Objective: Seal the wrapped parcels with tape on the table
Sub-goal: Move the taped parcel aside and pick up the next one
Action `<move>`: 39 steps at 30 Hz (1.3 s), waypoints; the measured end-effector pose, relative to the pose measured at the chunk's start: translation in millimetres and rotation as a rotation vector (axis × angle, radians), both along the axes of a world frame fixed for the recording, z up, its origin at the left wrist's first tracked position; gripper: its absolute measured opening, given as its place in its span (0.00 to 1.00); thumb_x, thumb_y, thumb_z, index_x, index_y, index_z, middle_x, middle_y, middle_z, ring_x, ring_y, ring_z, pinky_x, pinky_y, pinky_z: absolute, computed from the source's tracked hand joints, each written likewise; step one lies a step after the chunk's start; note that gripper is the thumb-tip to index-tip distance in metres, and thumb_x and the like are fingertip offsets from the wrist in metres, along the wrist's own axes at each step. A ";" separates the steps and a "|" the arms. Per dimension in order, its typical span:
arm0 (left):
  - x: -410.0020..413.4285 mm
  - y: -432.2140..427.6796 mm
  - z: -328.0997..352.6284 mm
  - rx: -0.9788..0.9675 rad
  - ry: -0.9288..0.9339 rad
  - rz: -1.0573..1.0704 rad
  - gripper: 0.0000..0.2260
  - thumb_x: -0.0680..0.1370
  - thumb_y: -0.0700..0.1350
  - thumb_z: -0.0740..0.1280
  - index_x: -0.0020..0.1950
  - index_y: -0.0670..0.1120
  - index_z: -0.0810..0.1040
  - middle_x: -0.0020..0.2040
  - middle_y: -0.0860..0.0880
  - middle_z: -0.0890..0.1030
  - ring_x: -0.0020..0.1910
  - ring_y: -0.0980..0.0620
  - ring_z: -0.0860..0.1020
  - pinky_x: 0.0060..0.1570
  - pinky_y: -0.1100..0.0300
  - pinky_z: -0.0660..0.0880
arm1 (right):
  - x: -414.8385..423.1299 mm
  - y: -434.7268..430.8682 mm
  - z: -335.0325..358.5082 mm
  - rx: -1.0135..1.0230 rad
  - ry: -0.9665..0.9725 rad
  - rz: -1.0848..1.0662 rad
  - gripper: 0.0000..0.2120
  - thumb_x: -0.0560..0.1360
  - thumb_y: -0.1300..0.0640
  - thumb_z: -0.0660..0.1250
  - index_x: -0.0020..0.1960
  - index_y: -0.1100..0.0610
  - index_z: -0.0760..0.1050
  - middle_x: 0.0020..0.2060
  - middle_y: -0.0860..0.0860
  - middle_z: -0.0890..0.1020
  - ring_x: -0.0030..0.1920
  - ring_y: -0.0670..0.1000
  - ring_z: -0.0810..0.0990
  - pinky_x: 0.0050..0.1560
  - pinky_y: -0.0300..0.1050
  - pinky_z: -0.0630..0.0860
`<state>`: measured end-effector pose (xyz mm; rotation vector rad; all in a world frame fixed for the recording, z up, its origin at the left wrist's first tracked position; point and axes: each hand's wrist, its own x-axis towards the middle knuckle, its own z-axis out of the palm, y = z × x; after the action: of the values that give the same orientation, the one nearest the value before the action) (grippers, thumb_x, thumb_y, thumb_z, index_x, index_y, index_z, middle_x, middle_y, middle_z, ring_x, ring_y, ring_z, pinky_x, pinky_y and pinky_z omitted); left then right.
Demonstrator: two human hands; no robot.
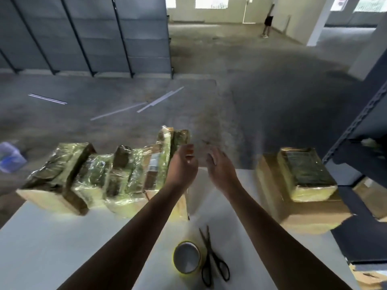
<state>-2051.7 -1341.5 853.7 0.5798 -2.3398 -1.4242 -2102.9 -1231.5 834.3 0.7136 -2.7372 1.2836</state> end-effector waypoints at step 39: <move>76.5 -66.3 18.1 0.146 0.099 0.000 0.36 0.60 0.60 0.79 0.58 0.42 0.70 0.53 0.46 0.76 0.49 0.50 0.78 0.42 0.63 0.77 | 89.5 -51.4 70.2 0.024 -0.059 -0.391 0.22 0.78 0.41 0.61 0.62 0.57 0.70 0.53 0.52 0.78 0.55 0.55 0.77 0.48 0.44 0.69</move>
<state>-1975.2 -1407.8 871.8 0.5350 -2.1737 -1.5956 -2013.4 -1282.9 904.5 0.1269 -2.7508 1.1981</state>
